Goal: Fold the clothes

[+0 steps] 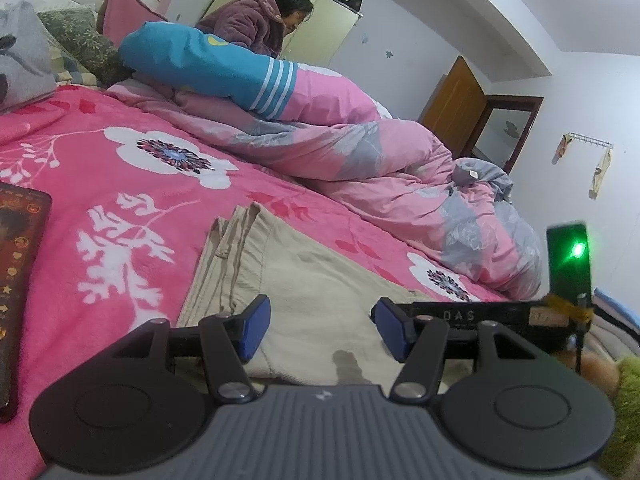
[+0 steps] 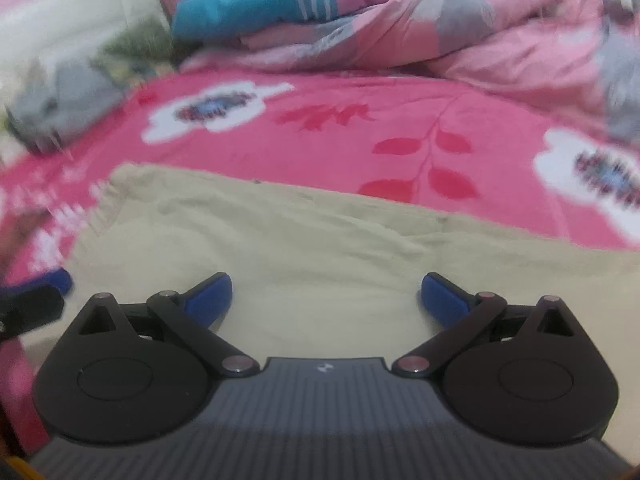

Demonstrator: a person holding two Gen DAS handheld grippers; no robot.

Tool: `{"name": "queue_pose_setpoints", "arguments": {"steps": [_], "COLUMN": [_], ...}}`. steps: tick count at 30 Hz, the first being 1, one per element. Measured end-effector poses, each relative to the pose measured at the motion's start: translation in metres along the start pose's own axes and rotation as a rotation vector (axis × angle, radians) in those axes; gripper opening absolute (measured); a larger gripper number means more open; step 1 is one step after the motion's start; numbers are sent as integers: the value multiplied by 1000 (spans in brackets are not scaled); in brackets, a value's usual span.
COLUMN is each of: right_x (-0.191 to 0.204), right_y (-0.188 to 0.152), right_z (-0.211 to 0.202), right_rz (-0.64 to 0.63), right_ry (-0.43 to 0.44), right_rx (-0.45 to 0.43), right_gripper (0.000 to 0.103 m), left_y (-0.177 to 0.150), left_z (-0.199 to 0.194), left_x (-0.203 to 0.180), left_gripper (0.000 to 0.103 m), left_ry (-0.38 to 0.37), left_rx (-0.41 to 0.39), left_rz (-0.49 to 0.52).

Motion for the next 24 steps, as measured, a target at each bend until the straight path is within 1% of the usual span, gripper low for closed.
{"name": "queue_pose_setpoints", "arguments": {"steps": [6,8,9,10,11,12,13,14,15,16,17,20,22,24], "right_x": [42,55,59,62,63,62,61,60,57,52,46,29,20,12], "right_y": [28,38,43,46,48,49,52,56,61,70,77,89,87,77], "right_z": [-3,12,24,36,52,66,76,82,87,87,85,63,41,12], "right_rz": [-157,-201,-217,-224,-226,-222,-209,-182,-149,-104,-59,31,46,52], "right_ry": [20,51,64,79,92,97,102,109,112,98,79,74,68,57], "right_rx": [6,32,52,80,117,144,156,154,150,136,113,62,43,27], "right_gripper": [100,94,85,72,66,63,63,63,61,49,47,45,44,44], "left_y": [0,0,-1,-1,-1,-1,-2,-2,-2,-2,-1,-1,0,1], "left_z": [-6,-8,-8,-9,-9,-9,-9,-9,-9,-9,-9,-10,-11,-12], "left_x": [-2,-2,-2,-3,-4,-4,-5,-6,-6,-7,-7,-9,-11,-13], "left_gripper": [60,60,60,60,60,60,60,60,60,60,60,61,62,64], "left_ry": [12,15,18,22,30,37,43,46,47,48,50,56,59,64], "left_rx": [-15,-20,-21,-22,-25,-27,-28,-27,-27,-25,-24,-16,-8,0], "left_rz": [7,10,15,21,29,37,45,51,54,54,58,70,78,89]}}
Point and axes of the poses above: each gripper's, at about its wrist camera, not at the fingertips, and z roughly the way its jaws point, x to its left, y to its top, the point moved 6 cm from there along z, roughly the way its jaws point, and after that the axes turned 2 degrees about x, right-handed, at the moved point
